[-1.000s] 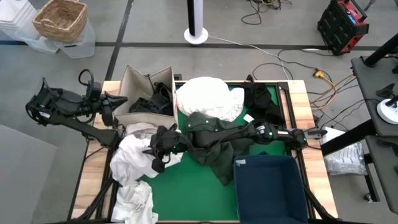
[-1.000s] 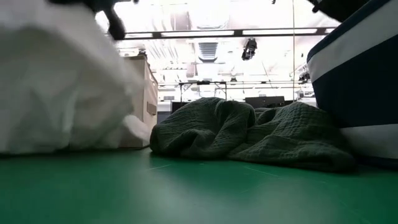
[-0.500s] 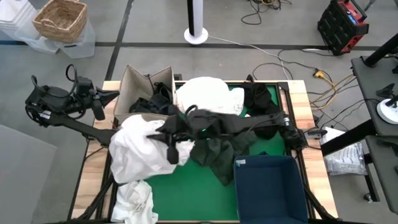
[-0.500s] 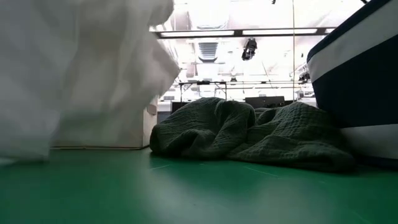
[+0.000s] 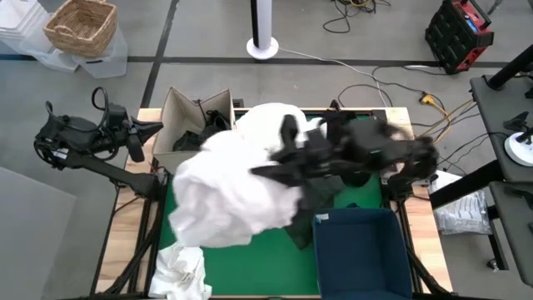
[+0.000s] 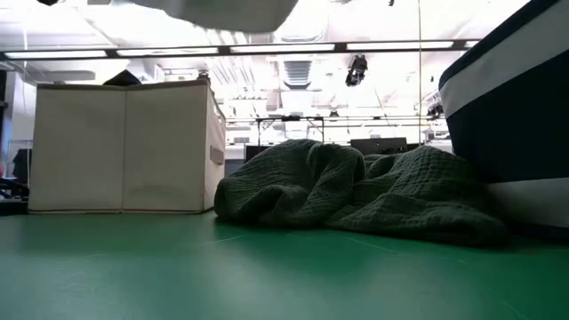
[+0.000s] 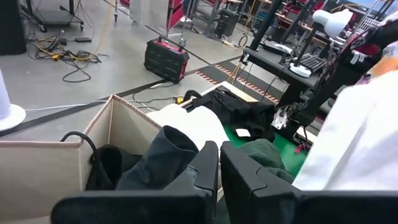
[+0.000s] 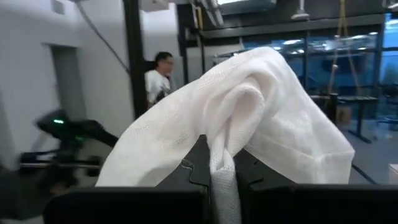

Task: Sort clothes
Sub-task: Put the center white cloth into the blue bin

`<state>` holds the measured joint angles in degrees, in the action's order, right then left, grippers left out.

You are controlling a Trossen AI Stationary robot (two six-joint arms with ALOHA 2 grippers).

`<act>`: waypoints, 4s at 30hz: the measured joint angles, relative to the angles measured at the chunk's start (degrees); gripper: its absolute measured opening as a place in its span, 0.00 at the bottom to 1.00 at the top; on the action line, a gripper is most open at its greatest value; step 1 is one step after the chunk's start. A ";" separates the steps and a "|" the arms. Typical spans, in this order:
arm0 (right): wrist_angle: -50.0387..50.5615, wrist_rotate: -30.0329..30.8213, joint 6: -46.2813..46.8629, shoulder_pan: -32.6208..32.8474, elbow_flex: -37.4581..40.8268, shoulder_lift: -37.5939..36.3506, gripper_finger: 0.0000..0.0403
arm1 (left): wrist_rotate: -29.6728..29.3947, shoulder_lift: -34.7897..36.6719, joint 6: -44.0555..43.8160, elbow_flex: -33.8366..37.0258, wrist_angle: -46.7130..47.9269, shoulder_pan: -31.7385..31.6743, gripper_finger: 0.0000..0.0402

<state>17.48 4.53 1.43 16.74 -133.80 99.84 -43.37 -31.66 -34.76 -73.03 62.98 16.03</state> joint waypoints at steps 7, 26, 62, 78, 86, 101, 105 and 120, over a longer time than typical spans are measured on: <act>16.22 -0.22 6.76 4.32 -0.02 -9.48 0.02 | -3.02 -1.21 -0.68 0.00 -2.36 0.02 0.00; 66.94 -10.51 39.77 15.01 -0.07 -23.48 0.02 | -10.29 -7.54 -1.09 -0.15 -19.53 0.02 0.00; 72.40 -13.53 34.56 17.93 36.65 -20.84 0.02 | -11.63 -16.07 -6.23 -0.15 -18.80 0.00 0.00; 54.97 -6.03 29.83 16.96 56.67 -19.12 0.02 | -12.68 -16.07 -3.24 -0.15 -18.16 0.00 0.00; 43.01 -6.05 30.07 16.87 62.30 -15.32 0.03 | -13.12 -16.09 -3.23 -0.11 -18.16 0.00 0.00; 49.60 -11.14 33.83 16.84 51.78 -18.28 0.39 | -13.10 -16.16 -3.25 -0.09 -18.16 0.00 0.00; 63.85 -4.86 38.20 16.87 45.45 -19.05 0.45 | -13.12 -16.17 -3.24 -0.07 -18.16 0.00 0.00; 72.20 12.09 45.50 13.16 53.27 -22.87 0.09 | -13.10 -17.42 -2.48 -0.04 -17.92 0.02 0.00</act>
<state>89.68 16.63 46.94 29.90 -80.53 76.97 -56.47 -49.08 -37.25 -73.08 45.06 16.05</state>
